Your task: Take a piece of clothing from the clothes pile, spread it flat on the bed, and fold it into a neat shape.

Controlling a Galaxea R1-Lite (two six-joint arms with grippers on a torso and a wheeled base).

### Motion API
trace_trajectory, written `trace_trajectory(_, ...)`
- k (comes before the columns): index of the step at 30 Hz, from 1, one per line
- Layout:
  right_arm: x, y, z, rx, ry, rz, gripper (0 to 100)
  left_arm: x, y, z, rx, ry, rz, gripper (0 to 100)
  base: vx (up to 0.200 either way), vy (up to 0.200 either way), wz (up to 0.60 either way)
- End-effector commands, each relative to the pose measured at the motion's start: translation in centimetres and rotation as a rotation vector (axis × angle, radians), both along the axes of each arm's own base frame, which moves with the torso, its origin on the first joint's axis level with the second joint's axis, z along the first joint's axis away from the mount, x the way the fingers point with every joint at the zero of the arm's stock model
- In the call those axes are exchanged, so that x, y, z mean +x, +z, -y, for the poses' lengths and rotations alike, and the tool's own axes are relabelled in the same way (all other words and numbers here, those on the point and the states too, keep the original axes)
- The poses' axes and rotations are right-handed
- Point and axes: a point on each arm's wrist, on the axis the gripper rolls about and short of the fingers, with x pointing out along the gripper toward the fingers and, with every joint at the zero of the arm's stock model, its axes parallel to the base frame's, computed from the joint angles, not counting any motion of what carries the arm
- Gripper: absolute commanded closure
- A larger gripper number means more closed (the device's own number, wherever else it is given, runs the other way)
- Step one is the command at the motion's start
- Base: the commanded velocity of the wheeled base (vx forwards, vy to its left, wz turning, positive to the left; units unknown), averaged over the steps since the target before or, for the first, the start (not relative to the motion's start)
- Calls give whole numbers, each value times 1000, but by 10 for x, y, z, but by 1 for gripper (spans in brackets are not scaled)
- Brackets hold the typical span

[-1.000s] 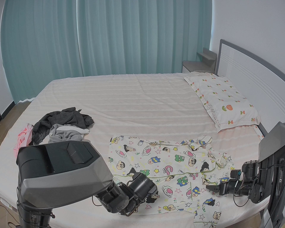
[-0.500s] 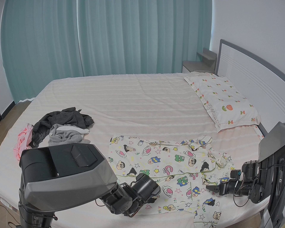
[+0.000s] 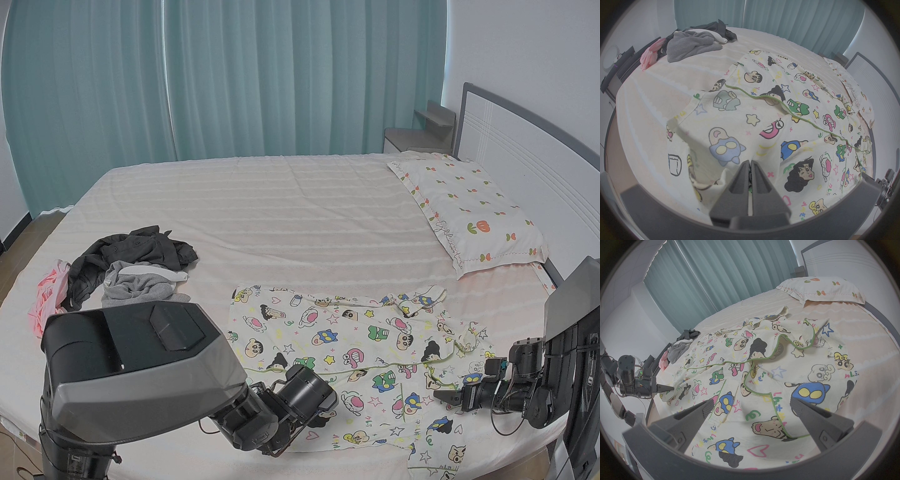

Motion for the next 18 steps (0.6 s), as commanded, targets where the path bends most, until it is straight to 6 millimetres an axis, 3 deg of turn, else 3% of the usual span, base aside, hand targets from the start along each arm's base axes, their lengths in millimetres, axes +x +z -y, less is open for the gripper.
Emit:
trace_trajectory(1,1,1,0,0,2,16,0,1,0,-1,8,7,7,100,0,0,0)
trace_trajectory(12,1,1,0,1,1,17,0,16,12,-15,59,37,72,100,0,0,0)
trace_trajectory(18,1,1,-1,1,4,16,0,29,25,-32,103,7,88,100,0,0,0)
